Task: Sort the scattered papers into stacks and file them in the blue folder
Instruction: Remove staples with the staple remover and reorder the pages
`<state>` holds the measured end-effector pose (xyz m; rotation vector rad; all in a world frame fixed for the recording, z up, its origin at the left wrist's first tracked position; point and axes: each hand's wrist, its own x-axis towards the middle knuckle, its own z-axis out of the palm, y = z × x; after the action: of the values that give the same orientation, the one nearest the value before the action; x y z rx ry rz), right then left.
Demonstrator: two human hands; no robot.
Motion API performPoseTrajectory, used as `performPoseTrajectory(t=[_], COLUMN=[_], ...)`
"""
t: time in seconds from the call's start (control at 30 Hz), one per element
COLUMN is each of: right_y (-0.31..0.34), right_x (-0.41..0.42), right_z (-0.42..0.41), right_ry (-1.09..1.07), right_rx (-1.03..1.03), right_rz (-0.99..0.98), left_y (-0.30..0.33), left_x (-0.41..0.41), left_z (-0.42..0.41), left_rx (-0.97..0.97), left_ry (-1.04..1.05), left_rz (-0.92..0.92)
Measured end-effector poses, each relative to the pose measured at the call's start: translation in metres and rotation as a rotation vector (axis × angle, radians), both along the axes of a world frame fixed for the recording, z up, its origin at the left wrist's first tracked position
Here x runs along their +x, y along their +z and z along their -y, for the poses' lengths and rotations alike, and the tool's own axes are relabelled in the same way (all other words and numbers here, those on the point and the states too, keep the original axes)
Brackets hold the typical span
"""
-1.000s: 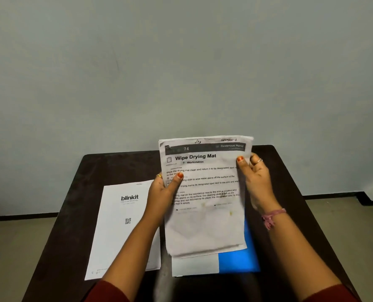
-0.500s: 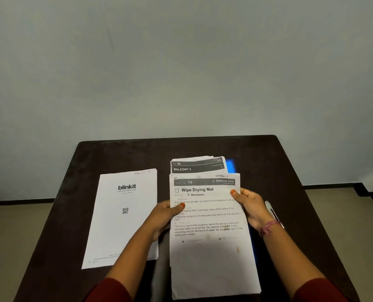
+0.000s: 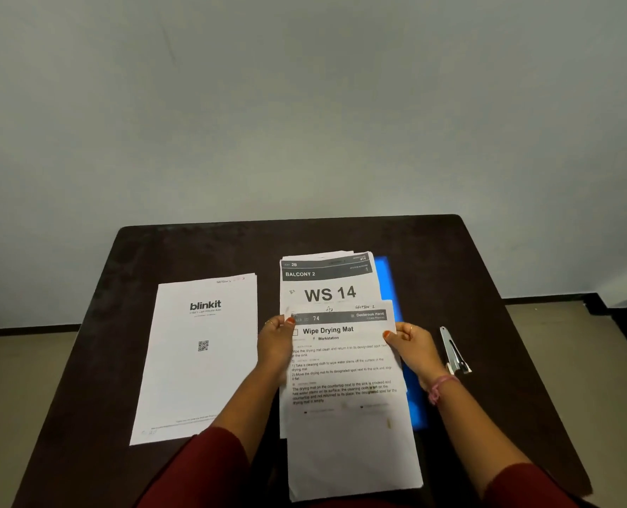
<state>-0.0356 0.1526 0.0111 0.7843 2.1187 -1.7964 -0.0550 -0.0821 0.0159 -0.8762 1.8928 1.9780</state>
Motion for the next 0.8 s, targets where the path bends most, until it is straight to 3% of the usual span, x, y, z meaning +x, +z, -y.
performPoseTrajectory(t=[0.17, 0.23, 0.37, 0.5, 0.57, 0.63, 0.73, 0.8], right_y=[0.006, 0.007, -0.003, -0.011, -0.011, -0.01, 0.005, 0.018], right_x=[0.011, 0.016, 0.02, 0.017, 0.015, 0.013, 0.011, 0.008], right_z=[-0.021, -0.036, -0.065, -0.073, -0.076, -0.078, -0.064, -0.047], right_ry=[-0.056, -0.103, 0.091, 0.177, 0.155, 0.049, -0.359, -0.517], right_rx=[0.624, 0.807, 0.979, 1.042, 0.969, 0.722, 0.018, -0.48], right_rz=[-0.057, 0.025, 0.357, 0.421, 0.449, 0.407, 0.261, 0.151], left_y=[-0.007, -0.01, -0.016, -0.019, -0.019, -0.02, -0.02, -0.02], left_x=[0.002, 0.002, -0.001, -0.001, -0.001, 0.0, 0.001, 0.002], left_z=[-0.003, -0.002, 0.0, 0.0, 0.001, 0.001, 0.0, 0.0], left_rx=[-0.136, -0.174, -0.214, -0.213, -0.203, -0.19, -0.161, -0.15], left_ry=[-0.019, -0.03, -0.055, -0.042, -0.032, -0.029, -0.025, -0.021], left_rz=[-0.023, -0.026, -0.026, -0.024, -0.022, -0.02, -0.025, -0.035])
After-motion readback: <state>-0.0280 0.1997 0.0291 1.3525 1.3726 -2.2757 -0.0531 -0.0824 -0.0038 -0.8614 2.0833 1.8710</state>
